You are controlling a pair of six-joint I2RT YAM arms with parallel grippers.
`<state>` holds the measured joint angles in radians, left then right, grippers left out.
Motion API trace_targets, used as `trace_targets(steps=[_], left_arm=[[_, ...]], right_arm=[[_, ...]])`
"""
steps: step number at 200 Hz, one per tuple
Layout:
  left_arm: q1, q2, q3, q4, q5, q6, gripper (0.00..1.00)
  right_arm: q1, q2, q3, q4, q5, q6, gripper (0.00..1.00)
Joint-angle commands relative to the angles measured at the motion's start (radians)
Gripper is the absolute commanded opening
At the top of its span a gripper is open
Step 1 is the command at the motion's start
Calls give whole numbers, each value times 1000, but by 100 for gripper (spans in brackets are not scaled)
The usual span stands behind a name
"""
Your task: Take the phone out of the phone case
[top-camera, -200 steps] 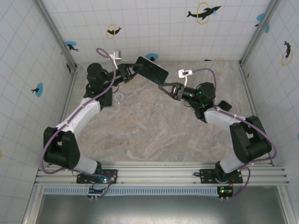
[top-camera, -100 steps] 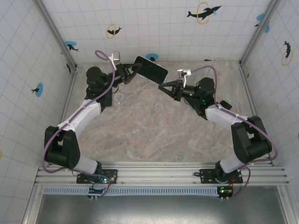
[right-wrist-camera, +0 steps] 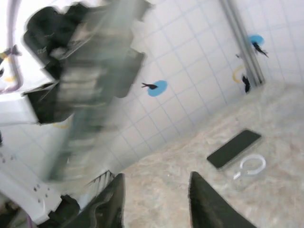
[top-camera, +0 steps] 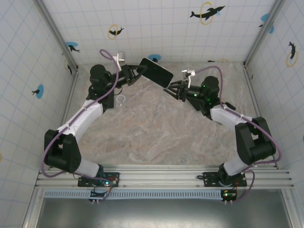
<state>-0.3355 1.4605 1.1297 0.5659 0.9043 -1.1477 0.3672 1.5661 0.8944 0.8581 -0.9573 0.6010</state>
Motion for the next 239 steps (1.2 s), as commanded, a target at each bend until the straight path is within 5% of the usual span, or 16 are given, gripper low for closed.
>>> trace_targets(steps=[1,52,84,121,169,239], left_arm=[[-14,-56,89,-146,90,255,0],[6,-81,85,-380,117,714,0],[4,-120,54,-471,134,974,0],[6,-132,50,-597,180,1130,0],[6,-177,-2,-666,182,1281,0],[6,-210,-31,-749,225,1373,0]], right_arm=[[-32,-29,1,-184,23,-140,49],[-92,-142,39,-631,-73,-576,56],[-78,-213,54,-891,-19,-926,64],[5,-215,86,-1059,115,-1226,65],[99,-182,122,-1067,216,-1363,59],[165,-113,182,-1069,204,-1400,44]])
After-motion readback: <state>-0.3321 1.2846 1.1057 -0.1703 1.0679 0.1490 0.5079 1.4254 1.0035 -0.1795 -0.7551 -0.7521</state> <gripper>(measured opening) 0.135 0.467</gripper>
